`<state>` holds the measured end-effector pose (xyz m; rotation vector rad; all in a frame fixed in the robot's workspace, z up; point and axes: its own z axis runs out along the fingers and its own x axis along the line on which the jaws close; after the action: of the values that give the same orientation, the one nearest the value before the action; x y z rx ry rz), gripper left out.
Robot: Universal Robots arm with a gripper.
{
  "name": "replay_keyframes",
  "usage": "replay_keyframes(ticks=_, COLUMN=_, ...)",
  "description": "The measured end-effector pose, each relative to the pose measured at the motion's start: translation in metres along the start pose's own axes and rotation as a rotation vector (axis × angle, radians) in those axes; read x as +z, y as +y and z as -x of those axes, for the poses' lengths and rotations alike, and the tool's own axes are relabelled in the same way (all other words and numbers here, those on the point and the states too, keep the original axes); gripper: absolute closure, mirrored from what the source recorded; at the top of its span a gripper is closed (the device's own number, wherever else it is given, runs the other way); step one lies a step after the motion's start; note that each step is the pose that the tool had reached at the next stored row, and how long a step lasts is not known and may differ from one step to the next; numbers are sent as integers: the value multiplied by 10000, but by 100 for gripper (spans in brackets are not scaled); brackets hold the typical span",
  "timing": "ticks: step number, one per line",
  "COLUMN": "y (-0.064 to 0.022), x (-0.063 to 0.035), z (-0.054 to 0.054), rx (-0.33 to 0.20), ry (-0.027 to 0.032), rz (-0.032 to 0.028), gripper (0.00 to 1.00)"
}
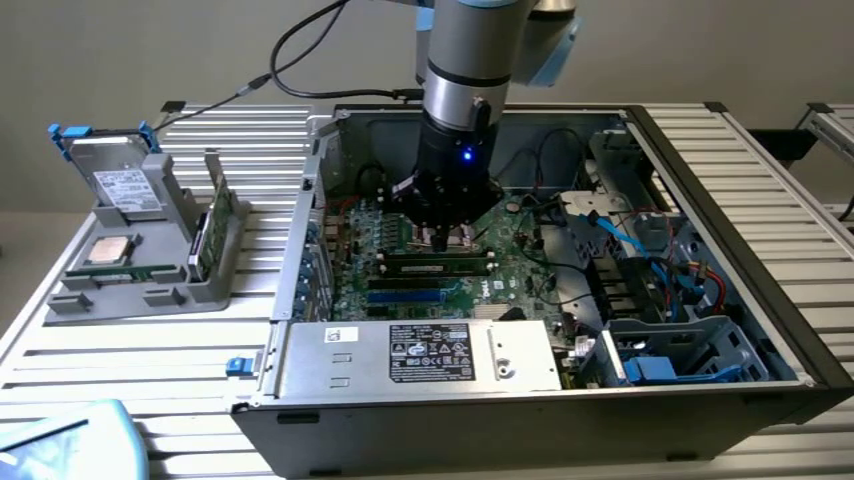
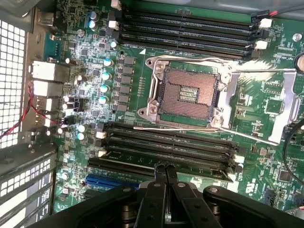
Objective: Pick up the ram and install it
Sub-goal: 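Press down the ram until it locks into place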
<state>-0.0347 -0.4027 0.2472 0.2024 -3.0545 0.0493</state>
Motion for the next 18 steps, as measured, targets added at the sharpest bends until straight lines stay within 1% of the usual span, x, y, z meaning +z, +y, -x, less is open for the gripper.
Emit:
replay_keyframes(ticks=4, y=-1, x=1, z=0, rx=187, ry=-81, rz=7, gripper=90)
replay_keyframes(ticks=5, y=-1, x=2, z=0, rx=222, ry=-88, rz=10, gripper=90)
replay_keyframes(ticks=10, y=-18, x=1, z=-32, rx=257, ry=-89, rz=9, gripper=90)
replay_keyframes(ticks=12, y=-36, x=5, z=-77, rx=256, ry=-89, rz=10, gripper=90)
replay_keyframes(ticks=14, y=-47, x=9, z=-117, rx=256, ry=-92, rz=25, gripper=90)
replay_keyframes(ticks=18, y=-47, x=9, z=-117, rx=255, ry=-91, rz=26, gripper=90)
